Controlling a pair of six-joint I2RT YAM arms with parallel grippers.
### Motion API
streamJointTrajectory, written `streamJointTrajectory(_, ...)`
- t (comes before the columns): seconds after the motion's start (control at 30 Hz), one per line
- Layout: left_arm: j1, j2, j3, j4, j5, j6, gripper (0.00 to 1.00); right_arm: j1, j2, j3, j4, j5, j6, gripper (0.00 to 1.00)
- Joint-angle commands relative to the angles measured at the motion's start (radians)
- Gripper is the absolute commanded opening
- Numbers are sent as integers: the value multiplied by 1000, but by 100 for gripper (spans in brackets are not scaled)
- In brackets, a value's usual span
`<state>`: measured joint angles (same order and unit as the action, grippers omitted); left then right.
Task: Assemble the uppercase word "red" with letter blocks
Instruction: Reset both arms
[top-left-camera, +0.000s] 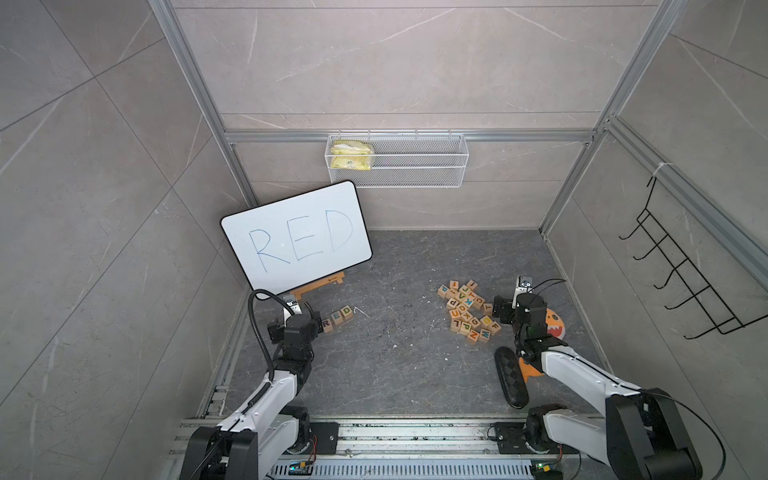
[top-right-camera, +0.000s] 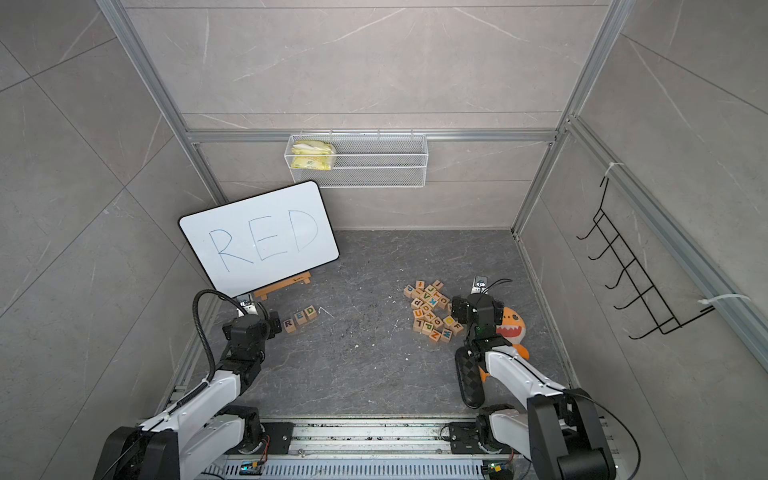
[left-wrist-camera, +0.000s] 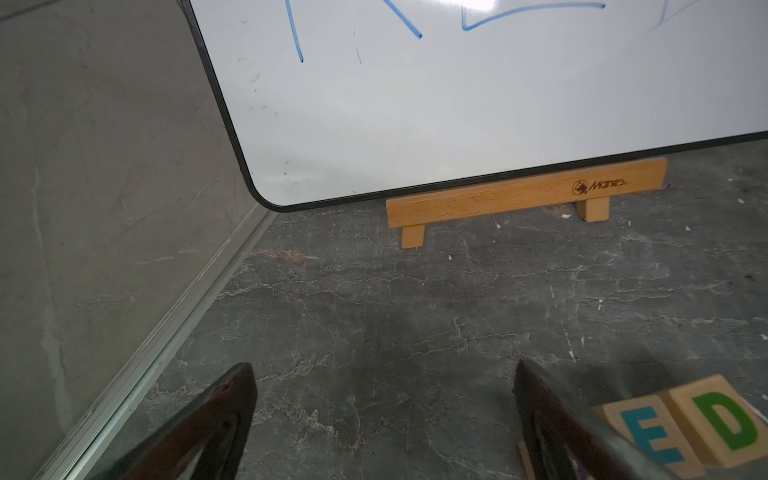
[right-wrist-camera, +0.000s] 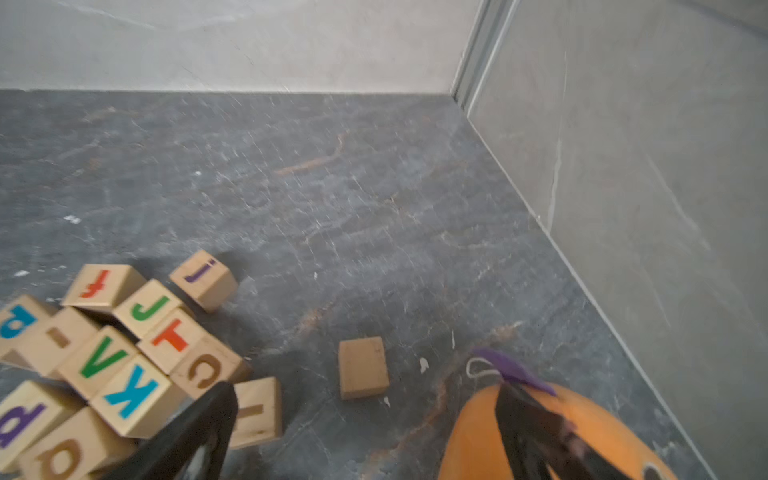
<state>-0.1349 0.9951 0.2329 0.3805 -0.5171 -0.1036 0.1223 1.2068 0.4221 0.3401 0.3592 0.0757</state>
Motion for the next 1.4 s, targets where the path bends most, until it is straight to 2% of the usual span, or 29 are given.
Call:
streamJointTrajectory(0.0,3,22,-15,154,7,49,100,-37,56,-28,122,-72,75,100)
streamJointTrajectory(0.13,3,102,15,188,10,73,100,-44,111,-3,159,-117,61,100)
streamJointTrajectory(0.3,2,204,1,387,87,145,100,-55,196,-36,374,-138,32,100)
streamJointTrajectory(0.47,9,339,50,470,188,171,100,-57,227,-14,364,-180,13,100)
streamJointTrajectory(0.53,15,398,65,502,195,184,100,-57,230,-17,375,-196,3,100)
streamJointTrajectory(0.63,36,448,64,564,163,158,100,-57,252,-16,394,-257,-24,100)
streamJointTrajectory(0.73,92,462,55,572,251,120,100,-56,275,-30,444,-307,-46,100)
streamJointTrajectory(0.83,105,530,32,700,238,118,100,-55,293,-46,490,-332,-62,100)
streamJointTrajectory(0.9,107,500,76,557,238,97,100,-50,297,-46,491,-326,-67,100)
streamJointTrajectory(0.93,109,518,97,545,217,93,100,-45,298,-45,489,-319,-70,100)
streamJointTrajectory(1.37,116,511,100,529,218,84,100,-24,309,-64,534,-286,-79,100)
